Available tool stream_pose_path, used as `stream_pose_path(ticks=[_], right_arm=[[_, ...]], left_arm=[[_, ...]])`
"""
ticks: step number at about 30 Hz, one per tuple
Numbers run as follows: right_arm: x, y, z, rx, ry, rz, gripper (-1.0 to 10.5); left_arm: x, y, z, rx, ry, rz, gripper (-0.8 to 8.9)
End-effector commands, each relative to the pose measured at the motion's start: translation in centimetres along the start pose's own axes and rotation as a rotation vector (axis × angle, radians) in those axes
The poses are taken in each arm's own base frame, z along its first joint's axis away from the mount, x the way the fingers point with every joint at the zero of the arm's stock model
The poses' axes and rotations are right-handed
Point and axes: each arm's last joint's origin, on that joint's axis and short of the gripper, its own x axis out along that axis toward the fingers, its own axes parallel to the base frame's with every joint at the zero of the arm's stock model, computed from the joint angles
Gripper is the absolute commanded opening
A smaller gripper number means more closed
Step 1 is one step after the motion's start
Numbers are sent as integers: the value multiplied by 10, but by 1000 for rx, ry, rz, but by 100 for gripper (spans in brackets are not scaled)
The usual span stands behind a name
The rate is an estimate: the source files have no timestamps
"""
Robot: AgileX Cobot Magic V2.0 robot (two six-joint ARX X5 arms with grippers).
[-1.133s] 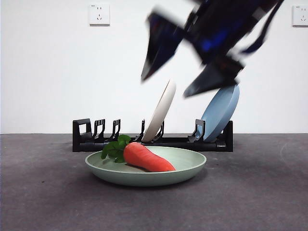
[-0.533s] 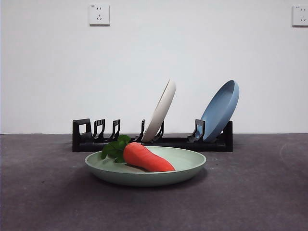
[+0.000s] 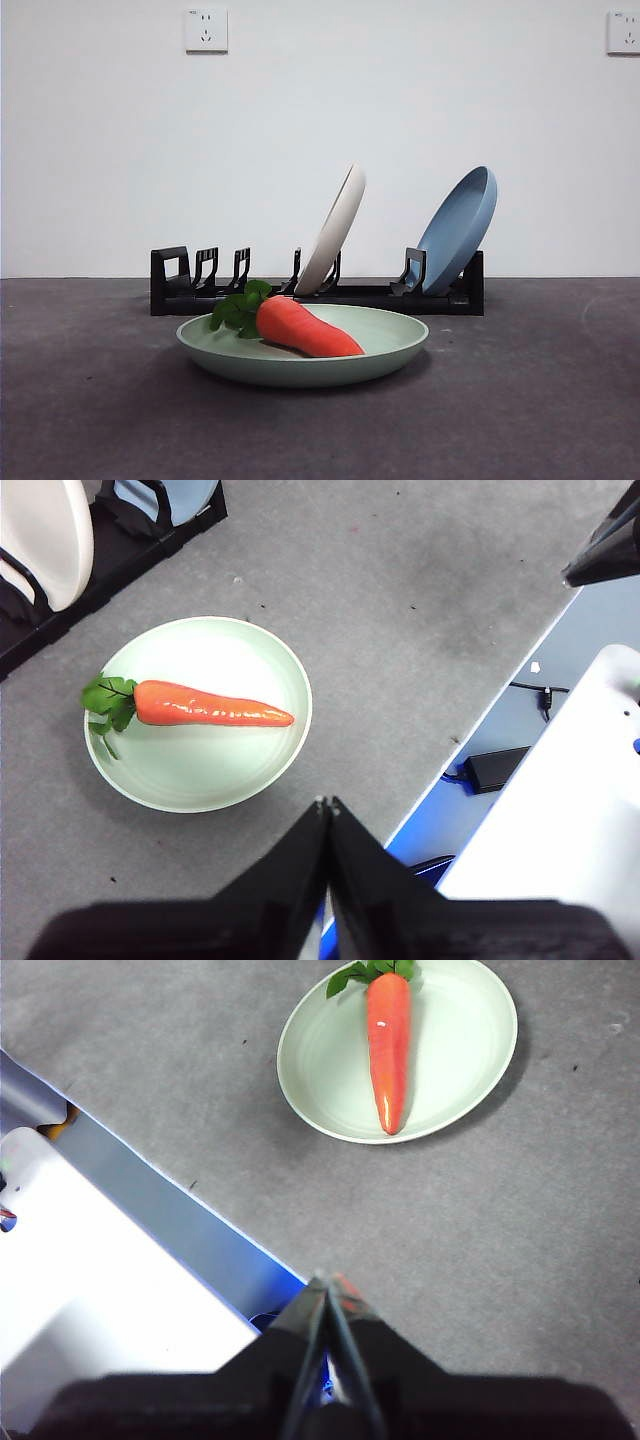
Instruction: Take the green plate from the plate rack,put the plate on the table,take the carrot from the table,put the carrot in the plate
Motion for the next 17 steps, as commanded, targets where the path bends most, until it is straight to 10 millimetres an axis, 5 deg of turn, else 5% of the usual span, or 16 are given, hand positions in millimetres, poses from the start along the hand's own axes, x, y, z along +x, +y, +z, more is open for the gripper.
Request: stream_pose_path(ticks=[1, 17], right_arm=[[1, 0, 0, 9, -2, -1, 0], [1, 0, 0, 9, -2, -2, 0]], left_arm=[[1, 0, -1, 0, 2, -1, -4], [-4, 5, -1, -19, -18, 12, -4]])
